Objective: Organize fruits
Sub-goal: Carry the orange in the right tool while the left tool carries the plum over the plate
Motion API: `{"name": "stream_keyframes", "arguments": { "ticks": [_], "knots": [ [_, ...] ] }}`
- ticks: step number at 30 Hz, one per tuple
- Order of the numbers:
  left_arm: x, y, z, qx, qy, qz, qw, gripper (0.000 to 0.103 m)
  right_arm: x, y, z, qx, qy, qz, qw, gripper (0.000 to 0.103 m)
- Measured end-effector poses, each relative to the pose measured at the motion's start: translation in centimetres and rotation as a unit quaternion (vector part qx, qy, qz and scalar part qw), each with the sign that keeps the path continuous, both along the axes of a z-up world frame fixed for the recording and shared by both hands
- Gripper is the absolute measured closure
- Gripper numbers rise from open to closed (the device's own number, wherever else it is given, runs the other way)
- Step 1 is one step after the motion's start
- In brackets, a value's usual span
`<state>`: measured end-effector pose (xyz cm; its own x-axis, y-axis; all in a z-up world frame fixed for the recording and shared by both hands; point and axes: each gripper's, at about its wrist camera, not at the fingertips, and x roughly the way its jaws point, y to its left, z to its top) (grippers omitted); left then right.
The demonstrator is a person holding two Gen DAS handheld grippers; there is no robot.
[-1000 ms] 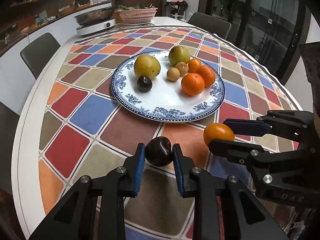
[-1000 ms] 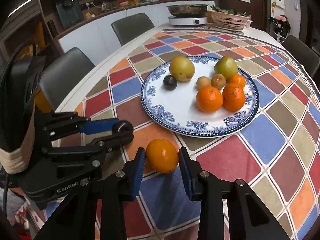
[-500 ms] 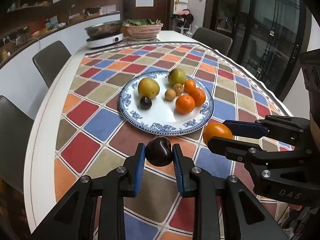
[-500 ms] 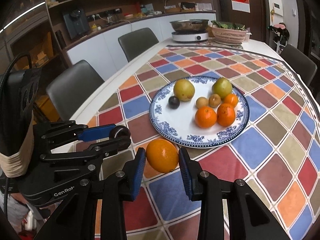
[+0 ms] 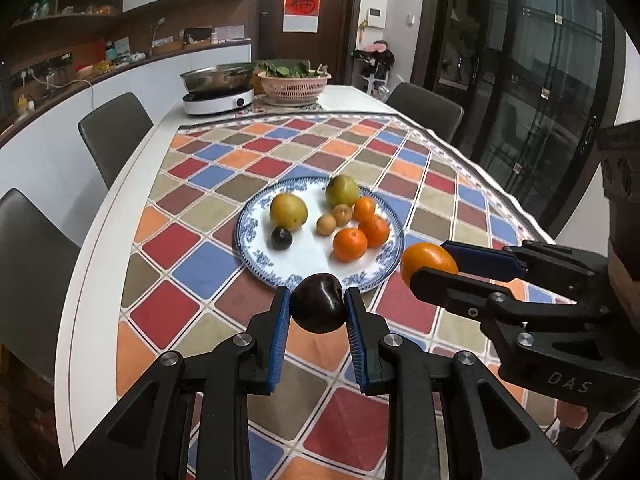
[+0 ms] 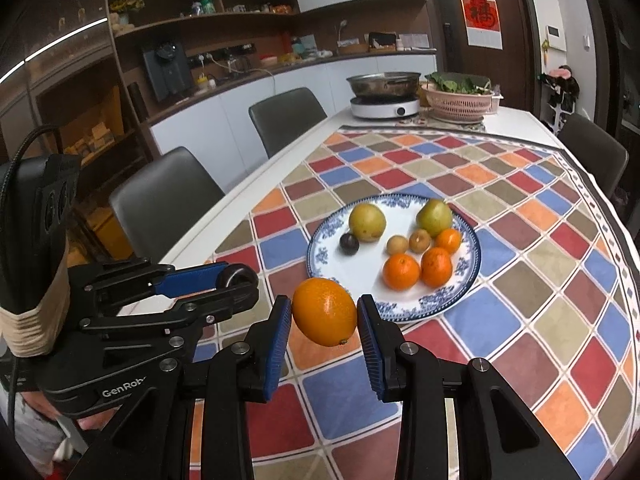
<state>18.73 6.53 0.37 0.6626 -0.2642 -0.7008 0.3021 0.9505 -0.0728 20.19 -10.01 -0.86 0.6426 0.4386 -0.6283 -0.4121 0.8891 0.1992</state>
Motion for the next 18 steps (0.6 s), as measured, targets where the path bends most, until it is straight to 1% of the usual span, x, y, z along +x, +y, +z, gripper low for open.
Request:
{"name": "stream_keyframes", "arguments": {
  "ticks": [8,18],
  "knots": [
    [0.2,-1.1,2.1,-0.006,-0.021,0.006,0.9997,0.075,0.4,-1.3,1.4,0.014,-0.018,0.002,1.000,0.068],
    [2.8,-2.3,3.0,-0.013,-0.030,0.012,0.9994,0.075,2.4,-2.7,3.2,0.010,-0.042,0.005,0.999,0.068]
  ]
}}
